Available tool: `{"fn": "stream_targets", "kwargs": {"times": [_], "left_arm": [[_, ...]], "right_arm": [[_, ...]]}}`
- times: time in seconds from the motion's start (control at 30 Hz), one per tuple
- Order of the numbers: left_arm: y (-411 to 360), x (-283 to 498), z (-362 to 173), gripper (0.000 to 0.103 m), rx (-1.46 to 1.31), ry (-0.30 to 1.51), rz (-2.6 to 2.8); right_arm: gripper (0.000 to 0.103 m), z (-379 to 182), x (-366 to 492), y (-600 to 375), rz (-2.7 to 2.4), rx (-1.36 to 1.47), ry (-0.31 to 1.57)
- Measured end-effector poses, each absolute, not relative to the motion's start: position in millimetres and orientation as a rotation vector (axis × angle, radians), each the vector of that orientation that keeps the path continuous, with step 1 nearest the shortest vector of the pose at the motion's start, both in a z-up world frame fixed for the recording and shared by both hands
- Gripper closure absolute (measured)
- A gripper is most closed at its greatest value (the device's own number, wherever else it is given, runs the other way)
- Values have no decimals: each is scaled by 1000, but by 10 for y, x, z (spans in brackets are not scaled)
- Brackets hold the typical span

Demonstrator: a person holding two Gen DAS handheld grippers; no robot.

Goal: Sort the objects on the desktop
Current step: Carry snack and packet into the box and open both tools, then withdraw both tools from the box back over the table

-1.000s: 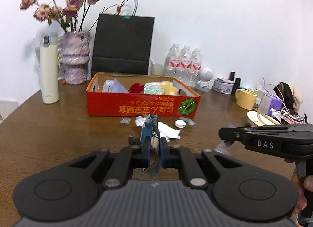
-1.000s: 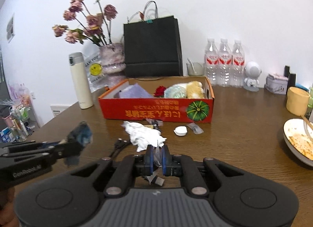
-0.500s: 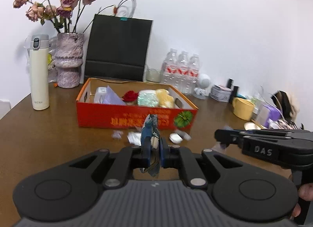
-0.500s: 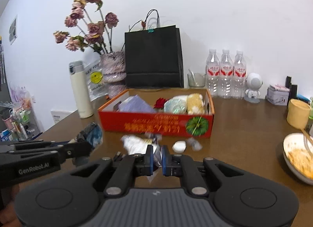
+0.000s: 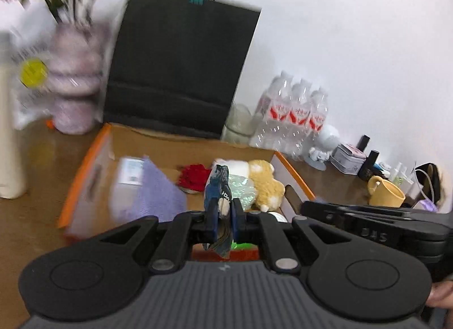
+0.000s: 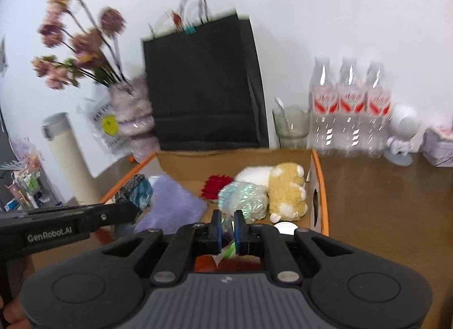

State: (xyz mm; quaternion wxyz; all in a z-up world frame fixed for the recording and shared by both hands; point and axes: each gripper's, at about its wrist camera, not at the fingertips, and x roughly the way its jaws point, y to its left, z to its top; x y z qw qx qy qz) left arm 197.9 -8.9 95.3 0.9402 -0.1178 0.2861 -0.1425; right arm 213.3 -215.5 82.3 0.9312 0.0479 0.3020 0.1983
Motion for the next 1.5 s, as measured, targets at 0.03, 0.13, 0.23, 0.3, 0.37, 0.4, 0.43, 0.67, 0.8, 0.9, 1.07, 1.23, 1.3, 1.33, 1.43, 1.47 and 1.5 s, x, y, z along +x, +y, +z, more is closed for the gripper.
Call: {"fn": "stream_targets", "kwargs": {"times": [0.03,0.13,0.23,0.3,0.37,0.4,0.43,0.67,0.8,0.9,1.07,1.23,1.3,1.33,1.43,1.47,1.5], "left_arm": [[-85,2134,917,93,-271,613,-296],[-115,2473,788,92,-301,675,-306],[-142,2678,637,85,-317,723,-278],[-127,2725,572,78,-314,735,-274],[-93,2702,561,65,-321,730,-282],[-68,2673,574,61,-321,725,-296],[-46,2639,596,55,-313,719,-304],[-89,2459,859,9,-151,708,-240],[-188,2253,961,1,3,701,-198],[-130,2100,1026,0,23,732,-157],[48,1913,1109,0,22,771,-49],[113,1612,1234,0,28,703,-12],[103,1448,1301,0,40,626,13],[92,1349,1325,0,46,571,19],[50,1081,1358,0,75,441,10],[42,1017,1353,0,74,423,-6],[39,961,1337,0,66,418,-30]], "right_arm": [[95,788,2270,-2158,409,111,643],[95,686,2604,-2117,404,112,700],[89,546,2889,-2026,392,95,790],[79,460,2948,-1994,379,97,801],[79,417,2930,-1976,366,91,786],[78,420,2931,-1985,365,97,783],[78,422,2926,-1998,367,106,782],[46,613,2832,-2072,299,92,830],[22,727,2667,-2096,248,56,854],[21,802,2492,-2112,246,43,879],[15,960,2159,-2123,253,43,864],[13,1028,1841,-2076,274,56,808],[13,1042,1668,-2055,287,51,709],[13,1041,1570,-2052,285,49,654],[12,1020,1323,-2078,284,68,547],[12,1007,1258,-2090,287,75,531],[12,988,1203,-2099,290,80,521]]}}
